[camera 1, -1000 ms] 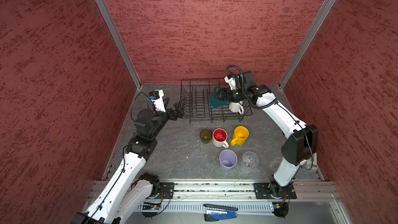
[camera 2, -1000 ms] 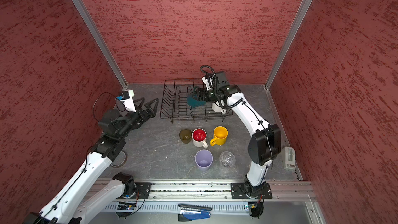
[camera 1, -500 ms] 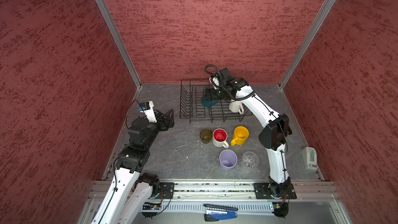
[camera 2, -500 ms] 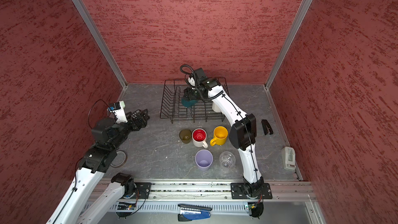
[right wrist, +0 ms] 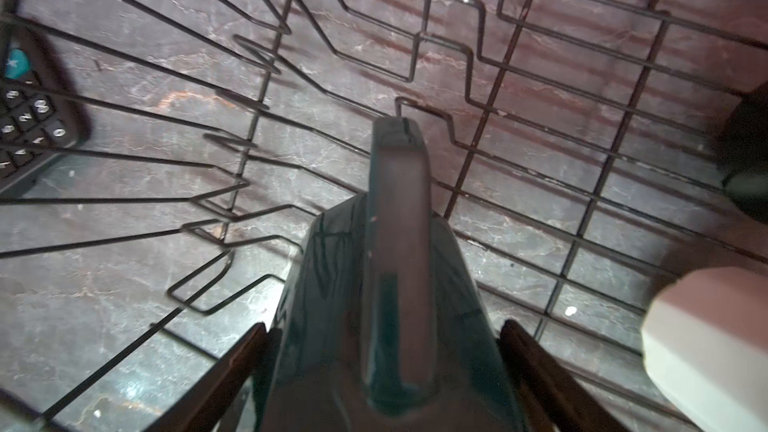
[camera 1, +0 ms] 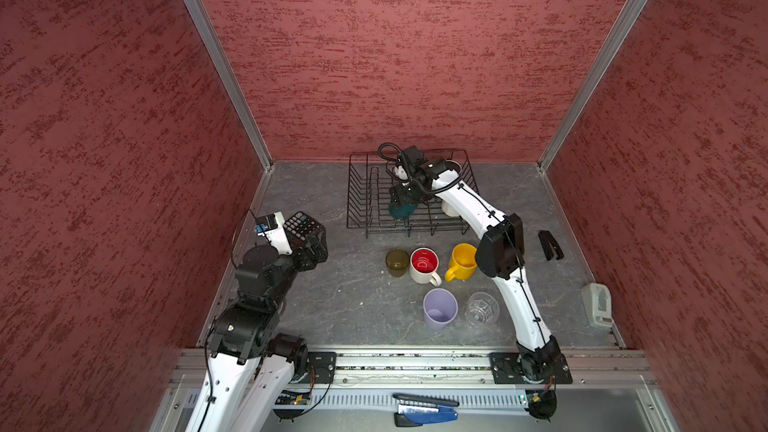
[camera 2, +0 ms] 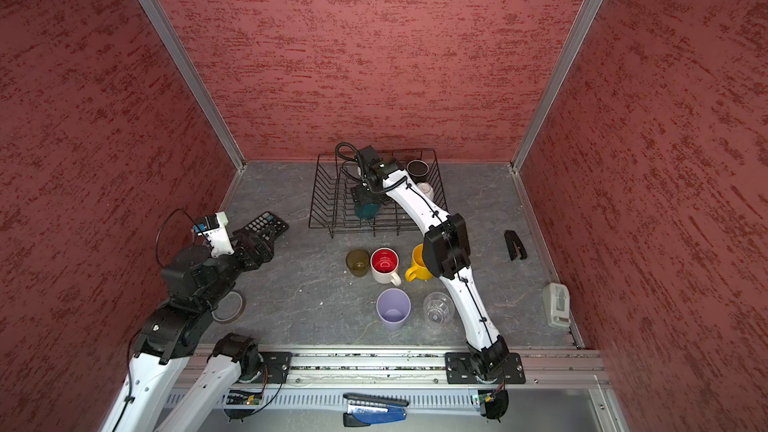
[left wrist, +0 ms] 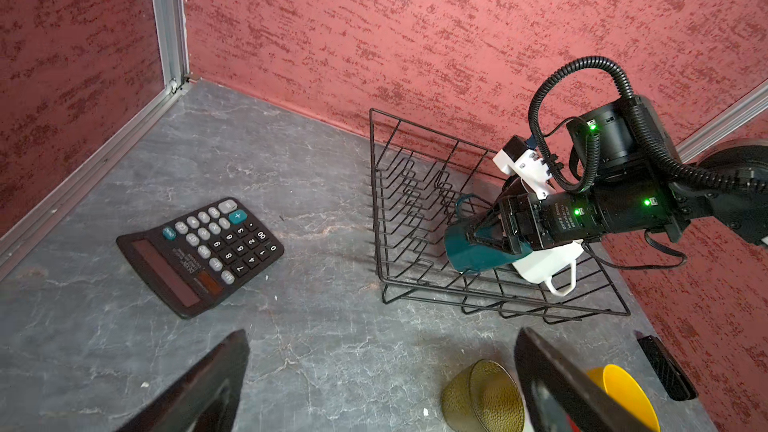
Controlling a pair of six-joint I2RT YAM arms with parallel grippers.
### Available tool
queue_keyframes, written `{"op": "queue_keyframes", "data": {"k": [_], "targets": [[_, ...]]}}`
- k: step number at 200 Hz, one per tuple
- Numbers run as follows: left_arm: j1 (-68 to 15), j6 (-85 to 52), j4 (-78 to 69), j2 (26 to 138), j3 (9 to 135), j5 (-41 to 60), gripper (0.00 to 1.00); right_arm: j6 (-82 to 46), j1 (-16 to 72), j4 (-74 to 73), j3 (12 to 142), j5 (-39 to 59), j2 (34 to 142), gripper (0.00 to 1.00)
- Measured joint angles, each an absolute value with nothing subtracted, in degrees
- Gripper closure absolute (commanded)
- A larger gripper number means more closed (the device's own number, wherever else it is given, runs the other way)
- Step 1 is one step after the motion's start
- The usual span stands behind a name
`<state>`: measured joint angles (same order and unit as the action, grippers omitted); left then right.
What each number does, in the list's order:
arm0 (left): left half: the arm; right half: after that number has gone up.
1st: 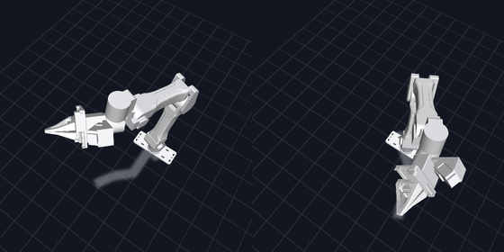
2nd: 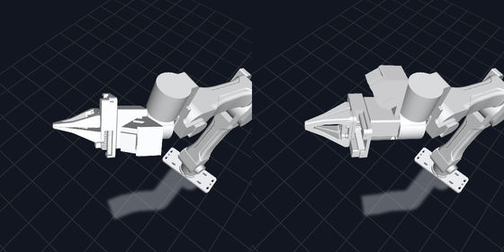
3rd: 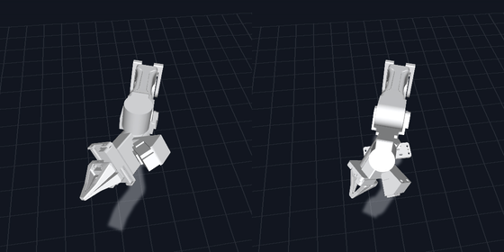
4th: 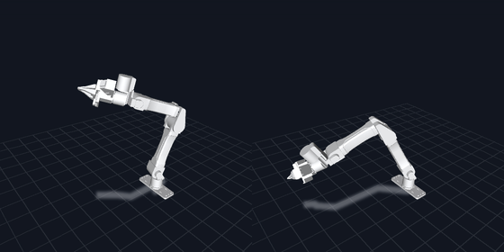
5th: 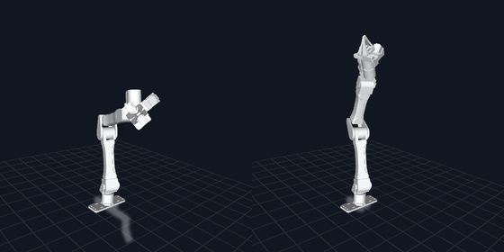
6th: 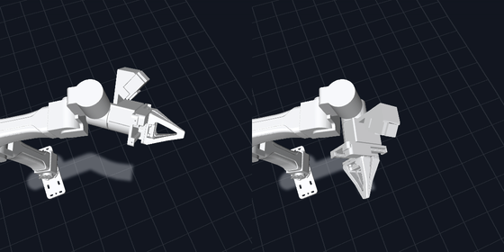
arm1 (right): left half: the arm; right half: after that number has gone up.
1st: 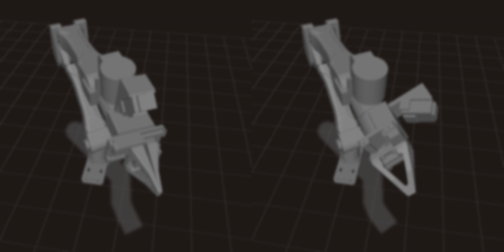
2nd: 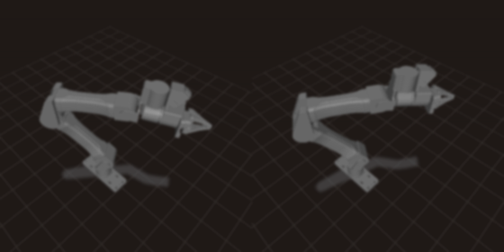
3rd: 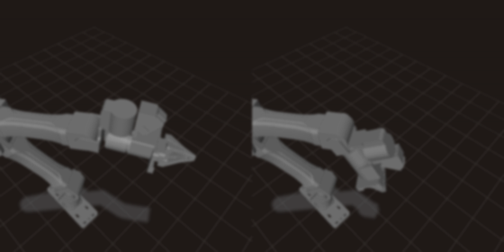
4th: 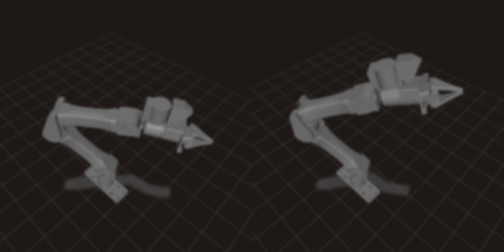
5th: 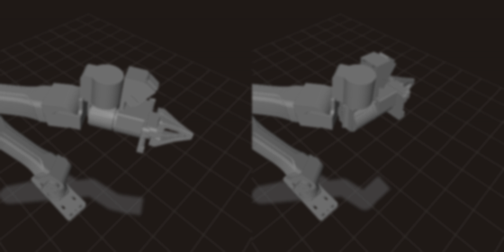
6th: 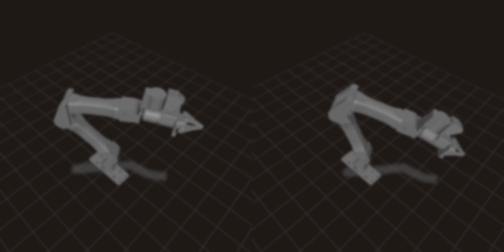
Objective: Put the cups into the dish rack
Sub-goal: 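Lower the dark green mug upright into the rack with the right gripper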
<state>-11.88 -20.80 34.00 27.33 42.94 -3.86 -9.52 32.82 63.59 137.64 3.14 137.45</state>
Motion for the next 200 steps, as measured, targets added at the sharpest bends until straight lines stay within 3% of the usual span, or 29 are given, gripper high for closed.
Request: {"op": "queue_keyframes", "data": {"k": [40,100,152,200], "targets": [[-11.88,-23.14,36.69,27.00,42.94,-2.98,0.00,-9.28,32.91,64.64,140.88,3.11,139.74,0.54],[-11.88,-26.92,39.53,26.72,42.94,-0.38,0.00,-9.17,33.06,64.90,140.94,3.62,139.87,0.26],[-11.88,-29.69,40.51,27.31,42.78,2.87,0.00,-9.15,33.06,64.55,140.94,4.25,139.87,0.08],[-11.88,-31.00,41.12,27.31,42.30,4.19,0.00,-9.17,33.06,63.02,141.05,4.86,139.87,0.01]]}}
